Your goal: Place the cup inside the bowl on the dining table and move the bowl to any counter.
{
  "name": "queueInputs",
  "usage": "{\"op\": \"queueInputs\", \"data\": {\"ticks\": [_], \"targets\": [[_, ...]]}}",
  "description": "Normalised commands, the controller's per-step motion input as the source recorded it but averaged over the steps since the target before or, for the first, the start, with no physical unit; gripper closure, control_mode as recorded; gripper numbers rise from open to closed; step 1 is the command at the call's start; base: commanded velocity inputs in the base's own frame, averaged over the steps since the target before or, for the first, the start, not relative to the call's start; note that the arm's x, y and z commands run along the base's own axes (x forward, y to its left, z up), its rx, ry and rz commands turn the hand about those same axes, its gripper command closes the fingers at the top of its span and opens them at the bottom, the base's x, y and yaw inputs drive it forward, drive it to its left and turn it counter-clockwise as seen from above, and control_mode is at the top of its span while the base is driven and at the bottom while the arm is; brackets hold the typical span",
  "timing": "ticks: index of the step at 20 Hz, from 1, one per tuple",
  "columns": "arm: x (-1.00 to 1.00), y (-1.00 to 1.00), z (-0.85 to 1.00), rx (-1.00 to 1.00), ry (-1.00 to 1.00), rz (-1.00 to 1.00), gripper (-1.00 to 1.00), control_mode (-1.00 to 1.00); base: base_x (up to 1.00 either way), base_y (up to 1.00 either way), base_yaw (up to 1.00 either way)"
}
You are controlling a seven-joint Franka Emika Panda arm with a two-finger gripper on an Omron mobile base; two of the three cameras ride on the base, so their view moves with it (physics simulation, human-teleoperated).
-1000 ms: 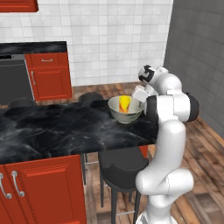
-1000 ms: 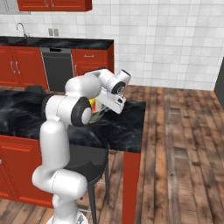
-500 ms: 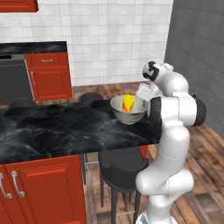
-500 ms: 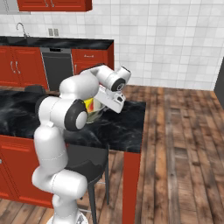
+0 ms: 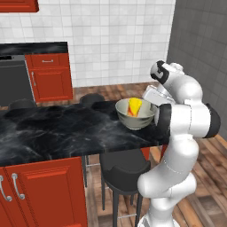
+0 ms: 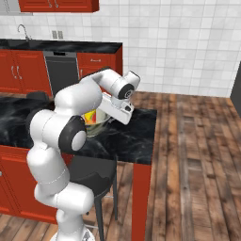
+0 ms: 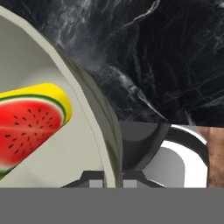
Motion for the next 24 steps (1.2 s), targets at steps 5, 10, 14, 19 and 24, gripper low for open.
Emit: {"op": "queueInputs", "data": {"ticks": [5,10,14,19,24], "targets": [[-0.63,-0.05,0.19,0.03,0.0,0.05,1.0,-1.0,0.0,0.0,0.0],[-0.66,-0.02,0.17,0.04,0.0,0.04,1.0,-1.0,0.0,0.0,0.0],[-0.58,-0.02,0.15,0.03,0.0,0.04,1.0,-1.0,0.0,0.0,0.0],[-0.24,-0.03,0.09,0.01,0.0,0.03,1.0,-1.0,0.0,0.0,0.0],[-0.02,0.0,0.0,0.0,0.0,0.0,1.0,-1.0,0.0,0.0,0.0]]}}
